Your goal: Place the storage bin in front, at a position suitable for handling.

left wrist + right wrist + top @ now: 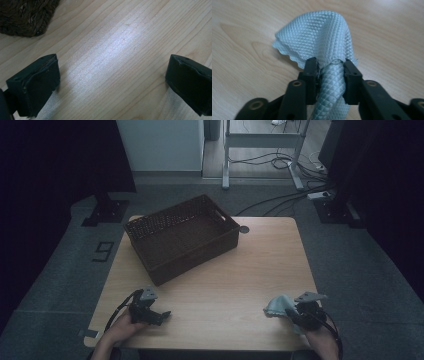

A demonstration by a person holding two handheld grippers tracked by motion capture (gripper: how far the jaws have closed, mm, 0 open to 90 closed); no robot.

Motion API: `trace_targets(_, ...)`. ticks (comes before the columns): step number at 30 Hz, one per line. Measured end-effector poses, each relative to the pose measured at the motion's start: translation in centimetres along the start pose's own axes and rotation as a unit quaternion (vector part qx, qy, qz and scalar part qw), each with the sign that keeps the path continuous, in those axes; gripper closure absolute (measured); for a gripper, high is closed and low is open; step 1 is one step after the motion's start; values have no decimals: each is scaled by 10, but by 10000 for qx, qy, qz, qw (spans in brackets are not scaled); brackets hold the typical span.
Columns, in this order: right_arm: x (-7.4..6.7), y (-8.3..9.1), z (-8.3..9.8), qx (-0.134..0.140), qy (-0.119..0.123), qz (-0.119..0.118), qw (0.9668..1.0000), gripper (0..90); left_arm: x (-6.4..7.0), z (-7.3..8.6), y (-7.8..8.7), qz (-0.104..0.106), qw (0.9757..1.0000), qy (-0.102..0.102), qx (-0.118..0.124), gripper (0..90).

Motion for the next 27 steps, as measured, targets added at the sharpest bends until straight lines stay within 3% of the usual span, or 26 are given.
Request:
trace_targets(2, 0, 0, 1, -19, 24, 27, 10000, 539, 0, 0, 0, -1, 10000, 0, 1, 0)
trace_targets(3, -1, 1, 0, -46, -14, 60, 10000, 428, 0, 0, 0, 0, 10000, -1, 1, 0)
trace_targets(5, -2, 3, -1, -57, 13, 98, 9999, 387, 0, 0, 0, 4, 10000, -4, 16, 0)
trace_targets(6, -4, 7, -5, -24, 14, 140, 9999, 287, 0, 0, 0, 28, 10000, -13, 45, 0)
trace_targets(8, -5, 9, -8, -2, 7, 140, 9999, 272, 0, 0, -1, 40, 10000, -15, 82, 0)
trace_targets(9, -8, 15, -19, 126, 103, 88, 9998, 217, -1, 0, -1, 48, 9999, -43, 105, 0)
trace_targets(15, -7, 19, -46, 289, 153, 31, 9995, 138, 0, -1, -2, 50, 9999, -34, 146, 0)
trace_targets(16, -5, 17, -58, 305, 84, -36, 9995, 127, 0, -1, -2, 43, 9999, -33, 125, 0)
trace_targets(18, -5, 16, -62, 319, 49, -45, 9995, 127, 0, -1, -1, 39, 9999, -38, 95, 0)
trace_targets(24, 2, -6, -91, 644, -150, -107, 9978, 113, 0, 2, 3, 140, 9997, -186, -72, 0)
trace_targets(27, 1, -14, -91, 661, -118, -136, 9977, 110, 1, 2, 5, 183, 9995, -168, -176, 0)
Point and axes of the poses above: each handheld gripper's, and its own axes: y roughly backward along the jaws, z roughly out of its underside, x roughly to its right, the point moved 7 cm from there along -y, roughly forward along the jaws, and after that the axes turned 13 degrees about -z, right-handed, at the moved point
